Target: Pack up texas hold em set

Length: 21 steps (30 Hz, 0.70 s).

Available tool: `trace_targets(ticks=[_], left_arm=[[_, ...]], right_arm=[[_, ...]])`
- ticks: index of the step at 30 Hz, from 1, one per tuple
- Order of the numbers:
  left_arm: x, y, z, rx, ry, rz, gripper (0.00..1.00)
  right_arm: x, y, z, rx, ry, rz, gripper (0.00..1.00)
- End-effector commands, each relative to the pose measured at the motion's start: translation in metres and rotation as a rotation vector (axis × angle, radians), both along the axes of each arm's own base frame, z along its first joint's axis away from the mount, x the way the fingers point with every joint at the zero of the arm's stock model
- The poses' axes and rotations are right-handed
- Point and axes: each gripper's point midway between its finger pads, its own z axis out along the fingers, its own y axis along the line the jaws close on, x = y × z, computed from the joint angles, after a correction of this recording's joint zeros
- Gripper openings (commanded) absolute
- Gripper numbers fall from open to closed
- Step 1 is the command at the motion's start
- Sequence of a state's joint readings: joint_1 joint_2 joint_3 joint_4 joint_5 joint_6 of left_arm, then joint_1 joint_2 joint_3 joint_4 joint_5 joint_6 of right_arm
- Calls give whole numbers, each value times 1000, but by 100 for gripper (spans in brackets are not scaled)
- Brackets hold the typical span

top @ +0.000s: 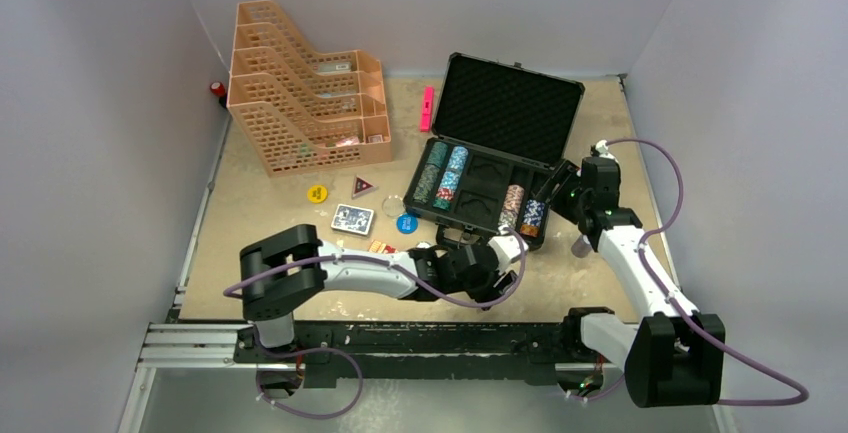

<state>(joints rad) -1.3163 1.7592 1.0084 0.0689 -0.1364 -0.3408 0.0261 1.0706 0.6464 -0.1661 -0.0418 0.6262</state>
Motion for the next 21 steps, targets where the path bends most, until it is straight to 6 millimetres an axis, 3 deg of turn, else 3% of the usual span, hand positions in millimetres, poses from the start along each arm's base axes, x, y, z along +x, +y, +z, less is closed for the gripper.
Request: trace_targets(ticks=[1,7,11,13,15,21], left_arm=[[2,-16,7,-23,17,26,55],[10,-6,8,-7,-15,75,25],[18,-3,29,-38,-40,98,18],[27,-1,45,-72,-10,120,18],[41,3,67,-146,54,143,18],[86,36,122,-334,186,209,19]], right_arm=[[5,3,13,13,-54,7,66],[5,3,17,8,-64,11,65],[9,9,26,8,-96,66,64],[15,18,43,-24,-171,174,64],[18,40,68,-5,-286,334,64],[-5,90,124,89,-553,659,67]])
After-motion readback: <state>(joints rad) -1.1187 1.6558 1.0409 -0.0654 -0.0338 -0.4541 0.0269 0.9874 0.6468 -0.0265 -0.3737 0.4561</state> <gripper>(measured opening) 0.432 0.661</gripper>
